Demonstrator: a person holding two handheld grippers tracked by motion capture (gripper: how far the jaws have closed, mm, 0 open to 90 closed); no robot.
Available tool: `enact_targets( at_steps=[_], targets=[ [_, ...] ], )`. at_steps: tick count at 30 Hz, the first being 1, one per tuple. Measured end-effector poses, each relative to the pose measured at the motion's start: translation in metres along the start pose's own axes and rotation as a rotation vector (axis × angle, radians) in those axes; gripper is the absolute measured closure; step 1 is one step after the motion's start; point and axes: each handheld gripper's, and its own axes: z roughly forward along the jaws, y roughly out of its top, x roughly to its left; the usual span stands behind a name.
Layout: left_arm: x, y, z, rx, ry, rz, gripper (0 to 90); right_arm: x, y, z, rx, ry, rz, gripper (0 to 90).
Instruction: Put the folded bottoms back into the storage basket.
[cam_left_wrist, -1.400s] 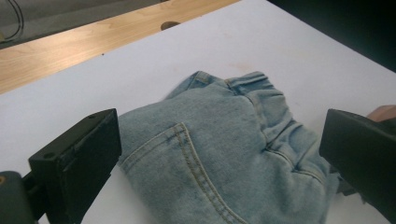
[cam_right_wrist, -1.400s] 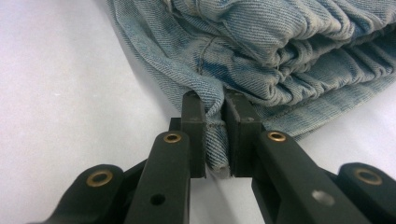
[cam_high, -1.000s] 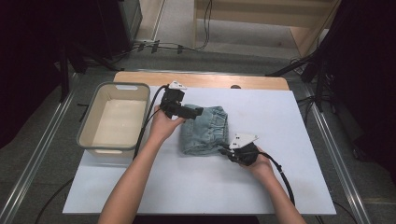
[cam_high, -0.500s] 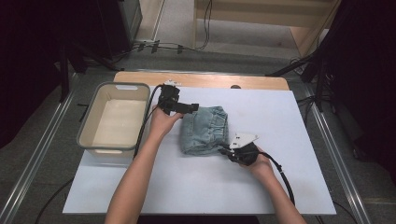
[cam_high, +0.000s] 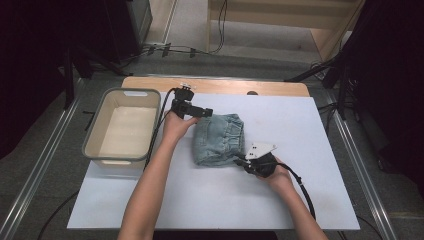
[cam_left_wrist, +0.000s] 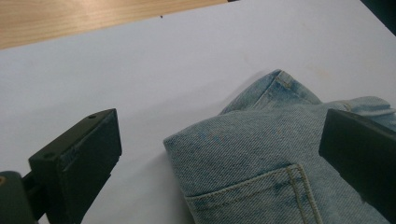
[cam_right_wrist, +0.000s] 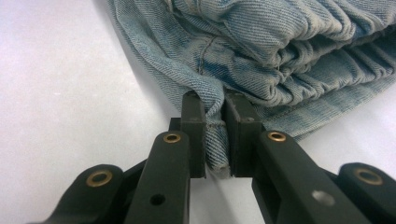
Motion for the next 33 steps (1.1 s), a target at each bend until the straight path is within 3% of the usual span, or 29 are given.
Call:
enact_targets(
  at_steps=[10,15,19,21,33],
  targets=[
    [0.012,-0.004,0.012,0.031,0.007,-0.062,0.0,0.000,0.000,0.000,-0.001,0.001,0.000,78.5],
    [0.013,-0.007,0.015,0.053,-0.009,-0.068,1.9,0.000,0.000,0.000,-0.001,0.002,0.000,78.5],
    [0.014,-0.008,0.018,0.057,-0.046,-0.078,7.4,0.000,0.000,0.000,0.000,-0.002,-0.001,78.4],
    [0.015,-0.009,0.018,0.047,-0.063,-0.083,14.7,0.000,0.000,0.000,0.002,-0.003,-0.002,78.3],
    [0.021,-0.012,0.025,0.072,-0.132,-0.128,24.9,0.000,0.000,0.000,0.000,-0.002,0.000,78.3]
  ],
)
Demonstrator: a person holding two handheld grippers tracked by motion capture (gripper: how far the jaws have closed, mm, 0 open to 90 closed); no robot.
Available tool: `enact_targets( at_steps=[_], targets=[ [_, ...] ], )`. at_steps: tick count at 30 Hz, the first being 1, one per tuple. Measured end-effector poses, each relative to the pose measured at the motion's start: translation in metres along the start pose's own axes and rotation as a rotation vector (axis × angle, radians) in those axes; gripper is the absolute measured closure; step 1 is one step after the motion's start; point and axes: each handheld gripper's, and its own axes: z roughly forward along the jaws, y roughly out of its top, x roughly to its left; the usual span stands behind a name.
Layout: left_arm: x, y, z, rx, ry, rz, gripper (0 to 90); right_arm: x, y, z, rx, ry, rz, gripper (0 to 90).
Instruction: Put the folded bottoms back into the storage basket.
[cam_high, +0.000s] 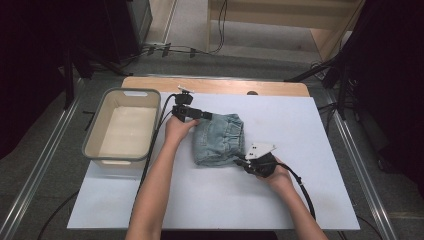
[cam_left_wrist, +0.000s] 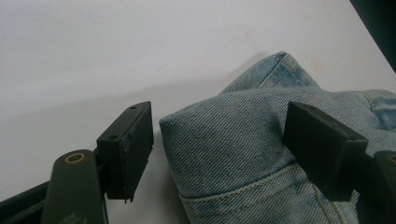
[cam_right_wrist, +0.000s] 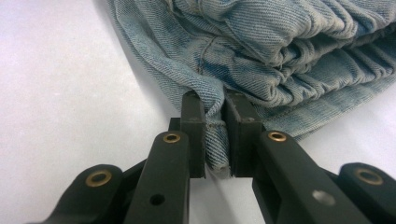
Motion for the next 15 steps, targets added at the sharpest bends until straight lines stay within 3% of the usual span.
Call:
enact_targets(
  at_steps=[15],
  targets=[
    [0.0060,-0.0045,0.0085,0.020,-0.049,-0.046,40.8,-0.0003,-0.0001,-0.0001,0.000,0.003,0.003,78.3]
  ],
)
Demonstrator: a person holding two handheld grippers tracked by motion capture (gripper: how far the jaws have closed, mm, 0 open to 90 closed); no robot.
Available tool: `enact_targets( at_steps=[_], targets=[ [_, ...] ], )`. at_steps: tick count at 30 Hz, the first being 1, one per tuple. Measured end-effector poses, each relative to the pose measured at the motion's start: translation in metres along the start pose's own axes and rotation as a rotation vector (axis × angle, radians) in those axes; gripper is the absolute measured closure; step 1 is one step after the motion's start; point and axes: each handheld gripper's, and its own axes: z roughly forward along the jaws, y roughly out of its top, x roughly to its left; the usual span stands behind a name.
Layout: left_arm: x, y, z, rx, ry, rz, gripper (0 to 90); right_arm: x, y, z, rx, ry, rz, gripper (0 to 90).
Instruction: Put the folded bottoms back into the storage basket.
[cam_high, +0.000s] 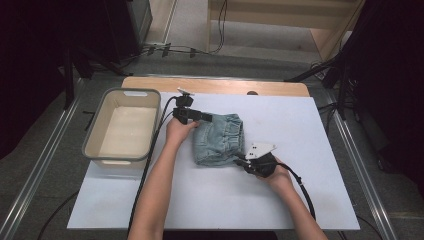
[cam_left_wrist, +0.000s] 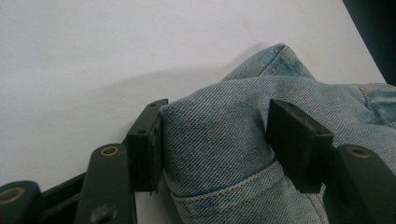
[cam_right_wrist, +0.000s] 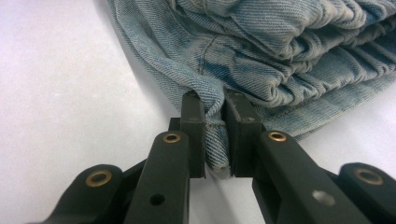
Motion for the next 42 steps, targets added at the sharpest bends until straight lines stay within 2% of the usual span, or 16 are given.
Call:
enact_targets(
  at_steps=[7,17,22,29,30,31,35,42],
  targets=[
    [0.001,-0.001,0.001,0.004,-0.001,-0.005,48.5,0.000,0.000,0.000,-0.002,-0.003,0.001,78.3],
    [-0.001,-0.004,-0.001,-0.025,0.018,0.051,65.5,0.000,0.000,0.001,-0.008,-0.004,0.010,78.3],
    [-0.001,-0.005,-0.002,-0.036,0.016,0.065,69.9,0.004,0.001,0.001,0.006,-0.024,-0.036,77.1],
    [-0.003,-0.006,-0.003,-0.048,0.013,0.067,73.4,0.003,0.000,0.001,-0.004,-0.009,0.013,80.3],
    [-0.004,-0.006,-0.004,-0.052,0.013,0.067,73.5,0.000,0.000,0.001,-0.006,0.012,0.053,80.8],
    [-0.004,-0.006,-0.004,-0.053,0.013,0.067,73.7,-0.001,-0.001,0.001,-0.013,0.014,0.058,80.8],
    [-0.006,-0.005,-0.007,-0.057,0.008,0.075,74.6,0.000,-0.001,0.001,-0.022,0.008,0.053,81.2],
    [-0.013,-0.004,-0.012,-0.084,0.007,0.105,75.4,0.002,0.004,-0.006,-0.070,-0.017,0.055,81.3]
  ],
)
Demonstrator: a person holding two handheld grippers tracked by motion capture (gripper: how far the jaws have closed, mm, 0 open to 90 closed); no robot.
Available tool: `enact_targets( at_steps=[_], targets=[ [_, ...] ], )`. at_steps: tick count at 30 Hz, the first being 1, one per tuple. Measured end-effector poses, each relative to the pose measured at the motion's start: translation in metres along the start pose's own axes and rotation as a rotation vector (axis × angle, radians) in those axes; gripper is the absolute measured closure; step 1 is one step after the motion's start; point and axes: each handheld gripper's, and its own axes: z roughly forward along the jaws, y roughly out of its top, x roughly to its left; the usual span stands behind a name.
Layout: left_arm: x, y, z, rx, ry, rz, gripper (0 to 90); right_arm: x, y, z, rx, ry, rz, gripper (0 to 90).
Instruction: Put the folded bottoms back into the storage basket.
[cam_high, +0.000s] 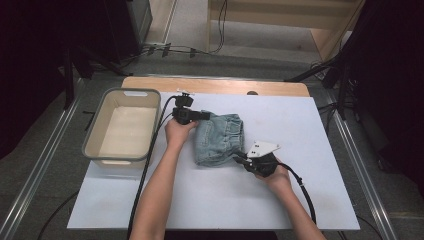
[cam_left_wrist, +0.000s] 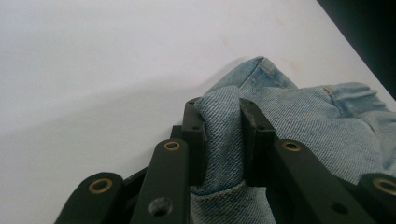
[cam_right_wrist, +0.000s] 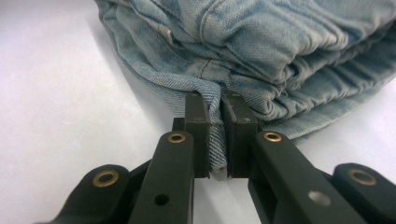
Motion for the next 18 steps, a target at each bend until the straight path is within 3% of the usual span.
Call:
enact_targets(
  at_steps=[18],
  targets=[
    [-0.013,0.007,-0.015,-0.050,-0.024,0.039,75.7,0.000,0.007,-0.015,-0.095,0.000,0.050,81.2]
  ],
)
